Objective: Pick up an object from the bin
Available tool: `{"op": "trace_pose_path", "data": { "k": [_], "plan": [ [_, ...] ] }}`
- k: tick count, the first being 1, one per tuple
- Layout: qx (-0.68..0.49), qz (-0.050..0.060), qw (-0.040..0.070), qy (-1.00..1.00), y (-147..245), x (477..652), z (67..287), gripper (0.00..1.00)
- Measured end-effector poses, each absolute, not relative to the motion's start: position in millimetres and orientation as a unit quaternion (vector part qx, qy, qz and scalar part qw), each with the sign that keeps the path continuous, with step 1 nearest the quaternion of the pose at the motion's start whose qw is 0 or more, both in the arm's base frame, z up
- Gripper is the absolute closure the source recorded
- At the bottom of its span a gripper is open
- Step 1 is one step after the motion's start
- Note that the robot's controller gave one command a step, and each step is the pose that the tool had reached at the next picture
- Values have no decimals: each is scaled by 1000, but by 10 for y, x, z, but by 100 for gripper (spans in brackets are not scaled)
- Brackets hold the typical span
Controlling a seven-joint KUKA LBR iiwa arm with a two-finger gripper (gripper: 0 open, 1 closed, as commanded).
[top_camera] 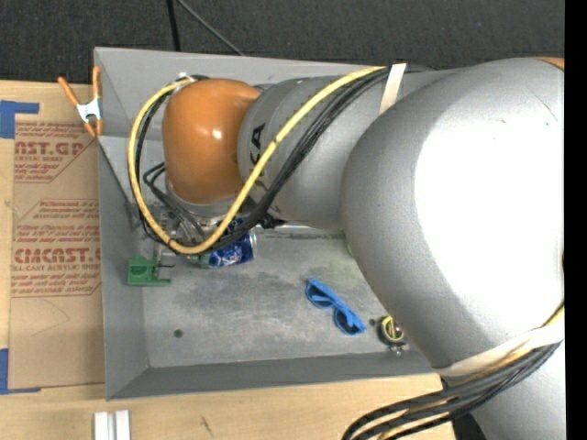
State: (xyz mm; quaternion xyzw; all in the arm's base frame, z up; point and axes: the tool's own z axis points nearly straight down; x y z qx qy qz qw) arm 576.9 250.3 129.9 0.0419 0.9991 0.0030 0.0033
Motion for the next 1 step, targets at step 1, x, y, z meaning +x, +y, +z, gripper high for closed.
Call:
{"op": "trace_pose_path", "data": {
  "k": [1],
  "plan": [
    [-149, 1, 3, 989, 2343, 5629, 2258, 100]
  ]
}}
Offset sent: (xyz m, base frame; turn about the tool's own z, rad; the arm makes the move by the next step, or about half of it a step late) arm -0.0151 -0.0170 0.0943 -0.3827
